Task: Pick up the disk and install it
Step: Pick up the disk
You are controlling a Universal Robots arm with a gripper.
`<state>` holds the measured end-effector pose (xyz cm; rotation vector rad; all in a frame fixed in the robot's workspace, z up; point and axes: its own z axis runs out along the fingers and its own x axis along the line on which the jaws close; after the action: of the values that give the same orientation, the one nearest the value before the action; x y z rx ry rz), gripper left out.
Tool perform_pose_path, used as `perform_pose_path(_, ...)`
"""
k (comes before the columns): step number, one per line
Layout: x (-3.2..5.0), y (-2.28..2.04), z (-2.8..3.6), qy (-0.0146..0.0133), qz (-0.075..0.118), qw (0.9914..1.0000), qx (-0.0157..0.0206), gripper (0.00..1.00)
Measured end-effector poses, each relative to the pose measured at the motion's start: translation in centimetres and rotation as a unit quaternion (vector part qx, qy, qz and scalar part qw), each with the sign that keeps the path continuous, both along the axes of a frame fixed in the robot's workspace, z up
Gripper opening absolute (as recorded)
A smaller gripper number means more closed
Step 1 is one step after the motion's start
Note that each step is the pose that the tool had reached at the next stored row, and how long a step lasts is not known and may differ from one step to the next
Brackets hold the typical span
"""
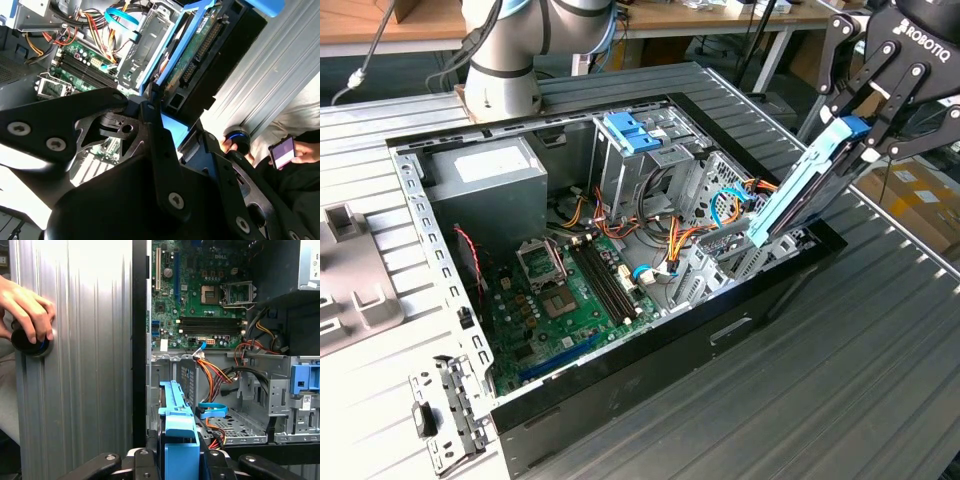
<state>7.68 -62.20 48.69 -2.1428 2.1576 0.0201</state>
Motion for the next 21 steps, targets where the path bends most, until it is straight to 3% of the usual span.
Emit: perform_pose_path(21, 2.23, 0.04, -0.21, 0.0000, 0.000, 1.00000, -0.0011, 0.37)
